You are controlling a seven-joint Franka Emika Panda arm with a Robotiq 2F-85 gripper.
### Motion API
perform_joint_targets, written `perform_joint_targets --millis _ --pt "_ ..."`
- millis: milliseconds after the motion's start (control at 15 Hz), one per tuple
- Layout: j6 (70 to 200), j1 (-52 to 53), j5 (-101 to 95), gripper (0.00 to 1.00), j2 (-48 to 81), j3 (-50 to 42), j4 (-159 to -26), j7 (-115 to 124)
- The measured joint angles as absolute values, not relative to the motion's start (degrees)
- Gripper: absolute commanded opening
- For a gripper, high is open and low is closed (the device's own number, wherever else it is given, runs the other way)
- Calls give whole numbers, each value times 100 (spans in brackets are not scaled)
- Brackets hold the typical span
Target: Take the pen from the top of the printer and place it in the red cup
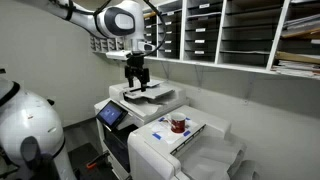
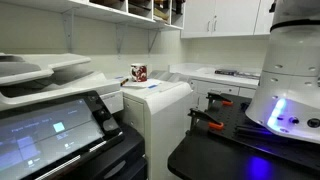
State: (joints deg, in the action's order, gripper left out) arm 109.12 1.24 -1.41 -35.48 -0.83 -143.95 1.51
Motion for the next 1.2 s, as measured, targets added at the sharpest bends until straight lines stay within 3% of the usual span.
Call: perform_joint_targets --millis 933,1200 --pt "10958 107 -141 100 -3536 -81 -14395 282" --pt "11783 -142 -136 100 -3027 79 -14393 1393"
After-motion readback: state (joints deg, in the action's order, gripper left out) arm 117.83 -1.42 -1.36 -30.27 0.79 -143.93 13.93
